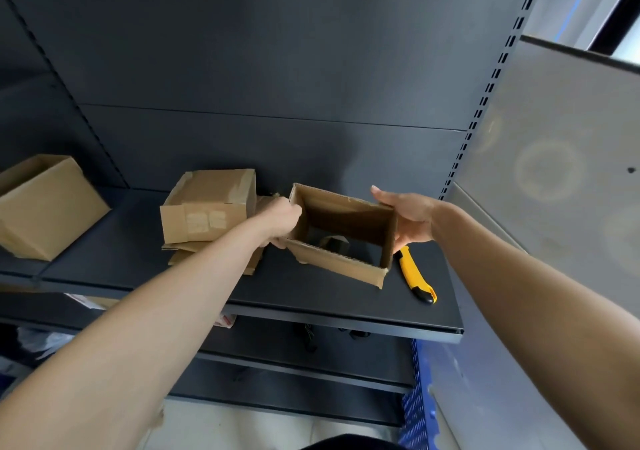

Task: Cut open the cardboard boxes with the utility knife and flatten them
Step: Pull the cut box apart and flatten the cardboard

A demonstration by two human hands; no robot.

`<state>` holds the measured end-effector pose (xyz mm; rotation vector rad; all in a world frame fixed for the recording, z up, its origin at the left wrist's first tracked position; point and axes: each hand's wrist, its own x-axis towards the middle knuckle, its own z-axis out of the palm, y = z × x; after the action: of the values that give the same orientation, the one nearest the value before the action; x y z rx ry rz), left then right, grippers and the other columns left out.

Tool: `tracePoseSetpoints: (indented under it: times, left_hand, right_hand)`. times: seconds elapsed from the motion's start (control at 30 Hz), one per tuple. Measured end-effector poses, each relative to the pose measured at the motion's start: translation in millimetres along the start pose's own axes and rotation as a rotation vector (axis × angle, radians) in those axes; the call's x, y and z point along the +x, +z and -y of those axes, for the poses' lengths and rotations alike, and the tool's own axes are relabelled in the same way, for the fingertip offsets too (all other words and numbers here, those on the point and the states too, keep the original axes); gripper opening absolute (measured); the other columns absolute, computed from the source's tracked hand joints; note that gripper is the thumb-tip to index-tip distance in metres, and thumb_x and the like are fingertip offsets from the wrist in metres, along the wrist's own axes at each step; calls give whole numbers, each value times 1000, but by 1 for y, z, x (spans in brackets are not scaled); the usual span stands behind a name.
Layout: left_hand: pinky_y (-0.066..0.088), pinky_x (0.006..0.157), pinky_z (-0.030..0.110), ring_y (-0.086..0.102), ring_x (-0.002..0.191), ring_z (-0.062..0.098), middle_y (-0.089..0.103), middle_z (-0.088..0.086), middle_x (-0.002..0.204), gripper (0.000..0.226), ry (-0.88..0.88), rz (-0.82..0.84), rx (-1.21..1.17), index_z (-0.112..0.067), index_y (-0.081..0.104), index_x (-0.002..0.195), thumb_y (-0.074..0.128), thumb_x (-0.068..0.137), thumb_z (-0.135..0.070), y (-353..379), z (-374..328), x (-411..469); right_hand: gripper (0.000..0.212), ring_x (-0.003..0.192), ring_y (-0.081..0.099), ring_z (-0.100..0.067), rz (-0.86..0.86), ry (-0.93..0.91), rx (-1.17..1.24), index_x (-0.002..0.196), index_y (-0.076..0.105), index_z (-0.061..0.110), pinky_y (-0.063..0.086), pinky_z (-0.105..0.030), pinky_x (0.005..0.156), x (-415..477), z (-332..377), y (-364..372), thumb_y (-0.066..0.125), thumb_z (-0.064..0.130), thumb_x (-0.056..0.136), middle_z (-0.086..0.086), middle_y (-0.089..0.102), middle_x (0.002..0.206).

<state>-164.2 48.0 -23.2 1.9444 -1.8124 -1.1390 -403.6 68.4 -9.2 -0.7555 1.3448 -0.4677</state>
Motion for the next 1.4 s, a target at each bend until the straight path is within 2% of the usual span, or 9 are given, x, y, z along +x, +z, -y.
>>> tracePoseSetpoints:
  times: [0.2, 0.3, 0.47, 0.63, 0.93, 1.13, 1.27, 1.33, 1.4]
  left_hand:
    - [59, 68, 40, 61, 97, 29, 58, 16, 117, 26, 41, -61, -467, -9, 49, 118, 31, 100, -13, -5, -1, 2]
    - [53, 57, 32, 61, 98, 28, 62, 15, 115, 22, 89, -48, -663, -10, 52, 117, 36, 101, -11, -9, -3, -2]
    - [52, 57, 30, 60, 86, 20, 63, 7, 100, 17, 173, 7, -942, -13, 54, 112, 41, 101, -10, -8, -5, -8]
    - [54, 65, 33, 61, 88, 22, 65, 7, 100, 23, 221, 53, -1112, -13, 54, 118, 40, 100, -9, -6, -5, -9]
    - [47, 96, 49, 63, 108, 29, 69, 10, 116, 63, 65, 193, -1110, -19, 60, 122, 51, 83, -68, -19, 6, -28]
    - [34, 99, 62, 57, 113, 36, 69, 14, 109, 88, -71, 152, -1218, -23, 63, 121, 21, 76, -87, -32, 26, -24]
    - [44, 88, 53, 62, 95, 32, 67, 10, 97, 48, -110, 171, -1092, -18, 64, 97, 47, 89, -62, -38, 30, -27]
    - [53, 73, 39, 64, 85, 26, 64, 10, 103, 25, -118, 130, -1069, -14, 60, 109, 61, 91, -32, -37, 30, -28]
    - [53, 67, 38, 63, 90, 25, 58, 11, 119, 56, -100, -6, -1083, -21, 40, 137, 66, 89, -14, -39, 33, -23]
  right_hand:
    - [28, 103, 52, -34, -66, 9, -124, 119, 59, 15, 49, -52, 81, -9, -1, -2, 58, 25, 92, -7, 53, 118]
    - [65, 104, 49, -26, -143, 23, -189, 112, 58, 20, 41, -46, 97, -15, 1, -3, 76, 52, 58, -3, 53, 110]
    - [59, 92, 51, -18, -197, -12, -205, 119, 46, 18, 27, -43, 103, -25, 2, -5, 60, 56, 76, -1, 55, 95]
    - [79, 94, 60, -23, -252, -58, -179, 119, 48, 9, 45, -43, 93, -26, 0, -14, 78, 49, 57, -5, 63, 100]
    - [38, 86, 66, -28, -385, -143, 41, 114, 57, 3, 54, -44, 66, -22, 4, -6, 72, 20, 83, -12, 67, 102]
    - [51, 127, 39, -26, -343, -183, -29, 132, 47, 15, 19, -53, 112, -24, 5, 5, 69, 19, 86, -1, 47, 129]
    - [55, 119, 42, -30, -292, -241, 144, 127, 44, 13, 35, -58, 101, -20, 6, 18, 68, 40, 85, -1, 46, 126]
    - [61, 108, 50, -27, -290, -265, 186, 120, 45, 16, 43, -52, 96, -19, 6, 25, 62, 60, 81, 0, 51, 114]
    - [65, 108, 55, -25, -255, -264, 187, 114, 51, 19, 43, -51, 101, -18, 6, 29, 55, 72, 77, -2, 55, 116]
